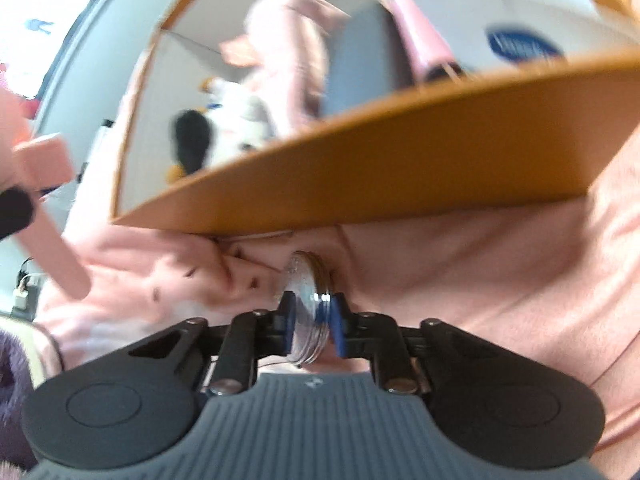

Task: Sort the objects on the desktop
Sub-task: 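Grasp the round glitter compact mirror with the right gripper, then carry the pink toy and compact mirror into the shoebox with both grippers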

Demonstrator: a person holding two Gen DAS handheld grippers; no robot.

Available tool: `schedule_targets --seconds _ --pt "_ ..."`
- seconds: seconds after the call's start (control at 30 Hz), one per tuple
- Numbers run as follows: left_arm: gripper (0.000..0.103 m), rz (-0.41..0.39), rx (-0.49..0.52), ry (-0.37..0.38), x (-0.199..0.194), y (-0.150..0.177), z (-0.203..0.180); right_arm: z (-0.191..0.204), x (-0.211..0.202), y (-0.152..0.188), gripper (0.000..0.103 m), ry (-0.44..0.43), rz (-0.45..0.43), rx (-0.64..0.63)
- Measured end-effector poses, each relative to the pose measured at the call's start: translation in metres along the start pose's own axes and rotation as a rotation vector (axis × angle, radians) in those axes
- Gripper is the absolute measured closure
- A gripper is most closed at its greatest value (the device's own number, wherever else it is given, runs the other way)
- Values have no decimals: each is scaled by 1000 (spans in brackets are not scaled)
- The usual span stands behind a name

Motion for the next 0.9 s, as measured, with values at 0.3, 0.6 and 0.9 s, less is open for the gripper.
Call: schedule_targets --seconds 0.3,0.6,0.9 --pt "49 -23 56 -47 3 -34 5 43 -55 2 90 -8 -90 -200" --pt "49 5 407 -165 38 -58 -23 60 -145 -26 90 -47 -314 -284" --pt "49 70 703 -250 101 -60 -28 50 -168 -71 90 135 -506 -297"
Point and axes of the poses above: each gripper's, at about its wrist camera, not at the fingertips, and x roughly the way its jaws point, z to its left, y to its underside, the point moved 5 cm from there along x, roughly the way its jaws point, and after that the axes turned 1 degree about x, right-handed, at the moved point
